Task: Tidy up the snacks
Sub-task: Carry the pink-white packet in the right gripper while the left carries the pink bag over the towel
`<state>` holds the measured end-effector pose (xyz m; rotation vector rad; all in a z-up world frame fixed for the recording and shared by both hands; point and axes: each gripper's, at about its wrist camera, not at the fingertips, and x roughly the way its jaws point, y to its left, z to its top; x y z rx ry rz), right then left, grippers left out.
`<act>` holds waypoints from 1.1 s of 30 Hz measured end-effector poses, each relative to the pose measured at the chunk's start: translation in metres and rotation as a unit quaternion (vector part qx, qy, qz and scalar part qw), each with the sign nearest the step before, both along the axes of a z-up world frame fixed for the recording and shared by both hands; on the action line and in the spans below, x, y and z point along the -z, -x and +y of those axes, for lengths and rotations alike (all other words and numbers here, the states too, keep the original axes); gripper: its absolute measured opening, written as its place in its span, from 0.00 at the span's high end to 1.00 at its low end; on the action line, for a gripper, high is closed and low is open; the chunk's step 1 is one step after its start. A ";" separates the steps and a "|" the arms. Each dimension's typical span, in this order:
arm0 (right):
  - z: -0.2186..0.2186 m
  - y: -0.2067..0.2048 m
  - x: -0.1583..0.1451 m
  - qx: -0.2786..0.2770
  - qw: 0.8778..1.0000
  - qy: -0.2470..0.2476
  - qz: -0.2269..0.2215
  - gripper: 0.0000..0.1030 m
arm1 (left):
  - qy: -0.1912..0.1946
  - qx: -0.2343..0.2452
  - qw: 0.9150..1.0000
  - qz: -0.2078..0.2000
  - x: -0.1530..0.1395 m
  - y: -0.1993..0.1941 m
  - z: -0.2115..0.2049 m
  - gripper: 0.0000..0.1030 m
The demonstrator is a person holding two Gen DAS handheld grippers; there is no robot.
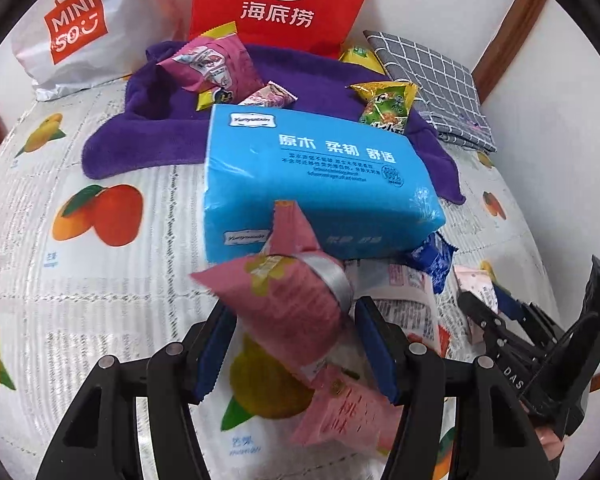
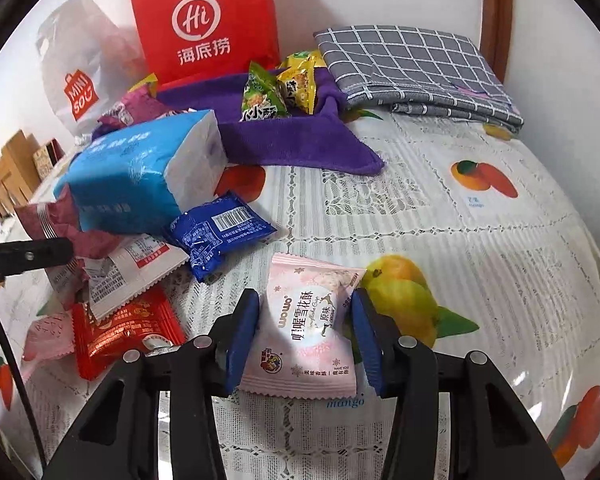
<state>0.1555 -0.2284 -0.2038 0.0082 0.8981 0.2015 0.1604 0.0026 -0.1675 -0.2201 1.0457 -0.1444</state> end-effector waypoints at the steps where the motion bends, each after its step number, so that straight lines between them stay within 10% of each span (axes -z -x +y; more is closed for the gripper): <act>1: 0.001 0.000 0.000 0.000 1.000 0.003 0.000 0.53 | 0.001 0.000 1.000 0.001 0.001 -0.001 0.000 0.44; 18: 0.005 -0.002 -0.002 -0.003 1.000 0.017 0.009 0.59 | 0.009 -0.004 1.000 -0.010 -0.020 0.013 0.018 0.65; 33: 0.041 -0.001 -0.089 -0.054 0.997 -0.029 -0.042 0.62 | 0.018 -0.016 0.998 -0.062 -0.068 0.016 0.050 0.65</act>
